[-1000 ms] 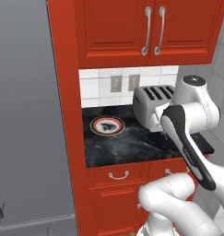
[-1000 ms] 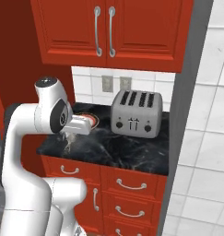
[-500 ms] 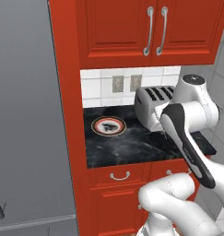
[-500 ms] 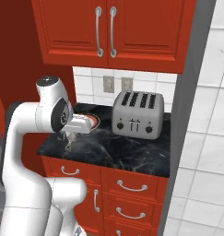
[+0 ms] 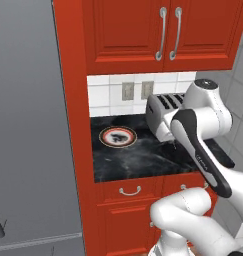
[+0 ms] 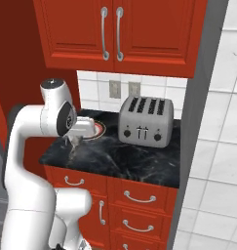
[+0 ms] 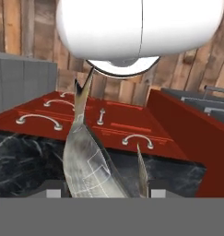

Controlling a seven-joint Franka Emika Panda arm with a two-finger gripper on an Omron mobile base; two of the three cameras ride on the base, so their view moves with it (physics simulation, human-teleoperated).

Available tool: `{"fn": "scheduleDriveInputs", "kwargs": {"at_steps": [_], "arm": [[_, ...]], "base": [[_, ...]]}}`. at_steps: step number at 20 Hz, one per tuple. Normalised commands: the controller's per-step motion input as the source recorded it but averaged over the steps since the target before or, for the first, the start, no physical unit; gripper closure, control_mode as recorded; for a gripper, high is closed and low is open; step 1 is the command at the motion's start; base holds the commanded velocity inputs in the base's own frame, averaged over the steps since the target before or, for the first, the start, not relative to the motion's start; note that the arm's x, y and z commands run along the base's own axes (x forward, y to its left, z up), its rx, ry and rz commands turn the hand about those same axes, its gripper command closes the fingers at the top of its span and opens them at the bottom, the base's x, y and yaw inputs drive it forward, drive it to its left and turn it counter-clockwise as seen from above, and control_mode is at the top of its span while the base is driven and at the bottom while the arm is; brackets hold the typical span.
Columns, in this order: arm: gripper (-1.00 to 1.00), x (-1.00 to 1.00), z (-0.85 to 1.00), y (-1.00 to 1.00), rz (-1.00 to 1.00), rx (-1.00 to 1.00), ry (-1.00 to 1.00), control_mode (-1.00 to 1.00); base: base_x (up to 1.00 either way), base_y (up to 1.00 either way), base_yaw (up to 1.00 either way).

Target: Take the fish from the oven and place it on the plate on the counter.

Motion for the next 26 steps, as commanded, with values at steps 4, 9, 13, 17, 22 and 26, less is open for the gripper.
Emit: {"fn": "scheduleDriveInputs", "kwargs": {"at_steps": [4, 9, 13, 17, 22, 26], "arm": [[1.00, 0.17, 0.00, 0.02, 0.19, 0.00, 0.00, -1.00], [1.00, 0.15, -0.05, 0.25, 0.16, 0.00, 0.01, -1.00], [1.00, 0.83, -0.54, 0.48, 0.03, 0.00, 0.12, -1.00], [1.00, 1.00, -0.89, 0.36, 0.00, 0.01, 0.18, -1.00], [1.00, 1.00, -0.75, 0.08, 0.00, 0.00, 0.11, -1.00], [1.00, 1.00, -0.27, 0.00, -0.03, 0.00, 0.05, -1.00]], "base": [[0.00, 0.00, 0.00], [0.00, 0.00, 0.00], [0.00, 0.00, 0.00], [0.00, 0.00, 0.00], [0.00, 0.00, 0.00], [0.00, 0.00, 0.00]]}}
